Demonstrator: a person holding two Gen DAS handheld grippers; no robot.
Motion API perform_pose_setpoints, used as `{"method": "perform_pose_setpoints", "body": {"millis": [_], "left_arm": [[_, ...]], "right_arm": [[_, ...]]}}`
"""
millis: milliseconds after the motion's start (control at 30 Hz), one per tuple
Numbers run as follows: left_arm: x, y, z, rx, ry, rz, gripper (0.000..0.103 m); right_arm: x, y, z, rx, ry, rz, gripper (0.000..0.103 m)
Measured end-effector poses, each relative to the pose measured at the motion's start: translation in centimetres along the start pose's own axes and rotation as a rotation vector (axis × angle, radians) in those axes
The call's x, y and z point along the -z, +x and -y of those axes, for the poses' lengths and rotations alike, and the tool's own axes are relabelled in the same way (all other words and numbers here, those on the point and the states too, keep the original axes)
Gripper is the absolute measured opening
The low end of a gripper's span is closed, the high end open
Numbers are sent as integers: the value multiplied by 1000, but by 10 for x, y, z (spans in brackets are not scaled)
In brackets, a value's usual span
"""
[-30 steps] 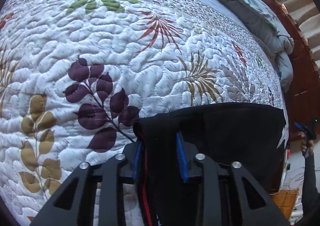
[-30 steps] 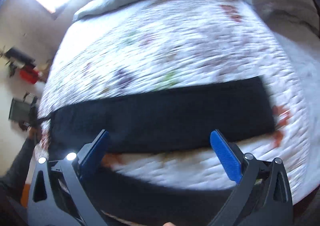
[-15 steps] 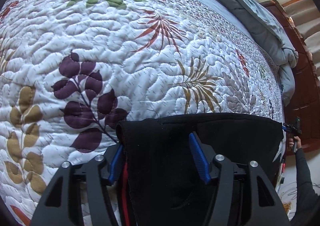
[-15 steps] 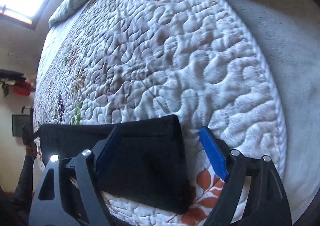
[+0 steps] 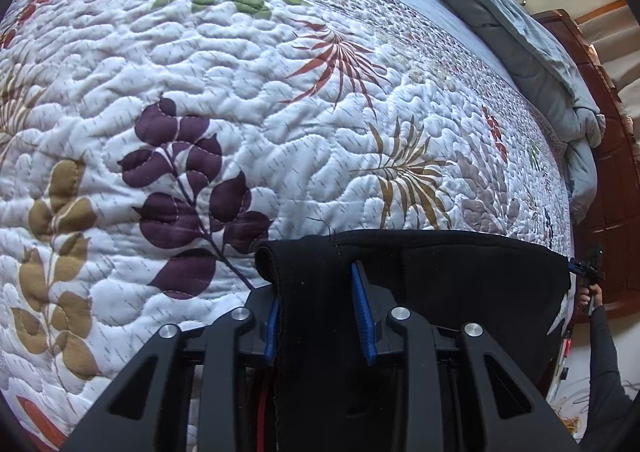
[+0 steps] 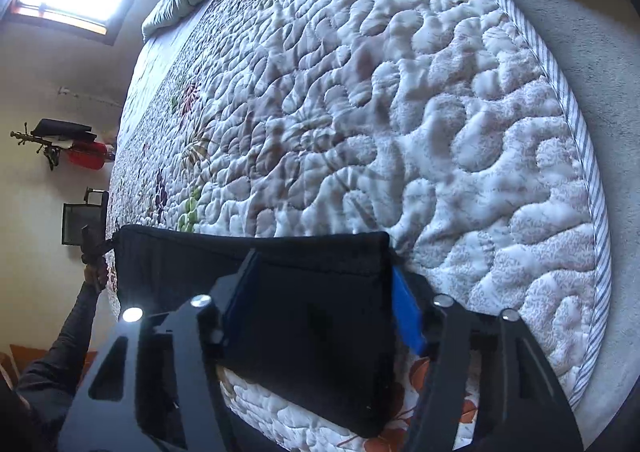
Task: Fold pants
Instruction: 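Close the left tool on the waistband while the right tool grips the leg hems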
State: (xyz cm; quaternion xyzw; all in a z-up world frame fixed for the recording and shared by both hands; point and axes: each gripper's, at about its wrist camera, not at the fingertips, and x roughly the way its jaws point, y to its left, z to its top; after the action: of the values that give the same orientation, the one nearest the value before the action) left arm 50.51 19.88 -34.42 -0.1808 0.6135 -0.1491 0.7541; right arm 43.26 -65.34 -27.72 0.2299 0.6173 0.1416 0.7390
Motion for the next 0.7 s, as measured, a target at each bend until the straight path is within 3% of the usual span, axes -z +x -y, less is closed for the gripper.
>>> {"method": "perform_pose_setpoints", "body": {"millis": [67, 167, 367, 700], "left_arm": [[0, -1, 4, -23, 10, 5, 28], [1, -7, 10, -50, 19, 14, 21], [5, -33, 28, -75, 53, 66, 15], [31, -104, 72, -34, 136, 190, 14]], "right_arm": [[-3, 1, -2, -12, 7, -7, 31], [-2, 2, -14, 2, -29, -13, 22], [-2, -9, -42, 74, -77, 30, 20], [27, -52, -72, 209, -151, 121, 20]]}}
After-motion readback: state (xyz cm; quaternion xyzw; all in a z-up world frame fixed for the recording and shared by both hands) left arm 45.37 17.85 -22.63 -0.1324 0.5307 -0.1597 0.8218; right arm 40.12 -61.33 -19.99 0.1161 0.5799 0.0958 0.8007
